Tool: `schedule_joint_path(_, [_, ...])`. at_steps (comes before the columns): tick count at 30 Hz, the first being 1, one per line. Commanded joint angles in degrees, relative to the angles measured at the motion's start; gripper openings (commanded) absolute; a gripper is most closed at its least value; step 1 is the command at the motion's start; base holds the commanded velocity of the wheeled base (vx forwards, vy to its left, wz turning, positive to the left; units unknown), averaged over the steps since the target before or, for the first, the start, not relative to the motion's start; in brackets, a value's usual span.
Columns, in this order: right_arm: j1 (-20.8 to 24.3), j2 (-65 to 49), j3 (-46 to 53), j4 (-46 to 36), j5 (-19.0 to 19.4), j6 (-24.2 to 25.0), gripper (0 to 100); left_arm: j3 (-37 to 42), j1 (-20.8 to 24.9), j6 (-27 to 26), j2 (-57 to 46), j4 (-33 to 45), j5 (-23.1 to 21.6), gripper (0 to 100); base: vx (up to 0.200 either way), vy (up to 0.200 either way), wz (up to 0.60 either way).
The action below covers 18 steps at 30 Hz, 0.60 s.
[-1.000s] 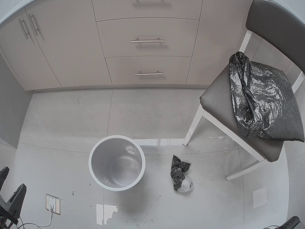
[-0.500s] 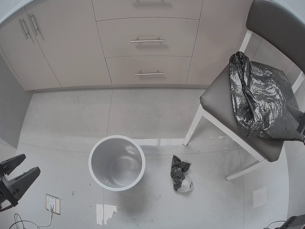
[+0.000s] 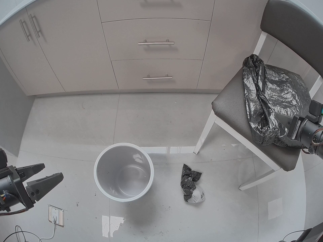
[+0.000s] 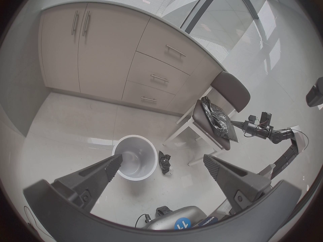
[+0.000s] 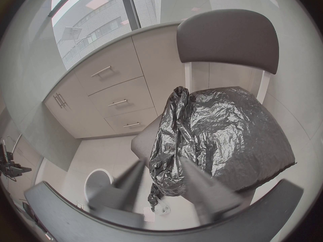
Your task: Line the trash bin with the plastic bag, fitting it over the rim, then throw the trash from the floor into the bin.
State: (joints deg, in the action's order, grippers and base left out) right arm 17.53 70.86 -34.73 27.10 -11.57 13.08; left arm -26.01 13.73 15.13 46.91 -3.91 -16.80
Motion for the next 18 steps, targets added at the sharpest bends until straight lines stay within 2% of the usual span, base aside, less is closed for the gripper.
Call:
schedule_joint_path(1, [0.7,4.1,0.1,1.0,-0.3,0.3,100,1.2,0.1,0.2,1.0,0.1,-0.1,100,0.0,0.0,0.0])
schedule_joint_path(7, [0.1,10.0,0.5,8.9,-1.6,0.1,100,2.1,-0.1,0.2,1.1,0.0,0.0,100,0.0,0.0,0.0])
schedule_joint_path(11, [-0.3,13.6,0.6,11.1,-4.5,0.2,100,2.3,-0.1,0.2,1.1,0.0,0.0,100,0.0,0.0,0.0])
schedule_joint_path(18, [-3.9,14.6,0.7,13.2,-4.8,0.2,100,2.9,-0.1,0.1,1.2,0.0,0.0,100,0.0,0.0,0.0])
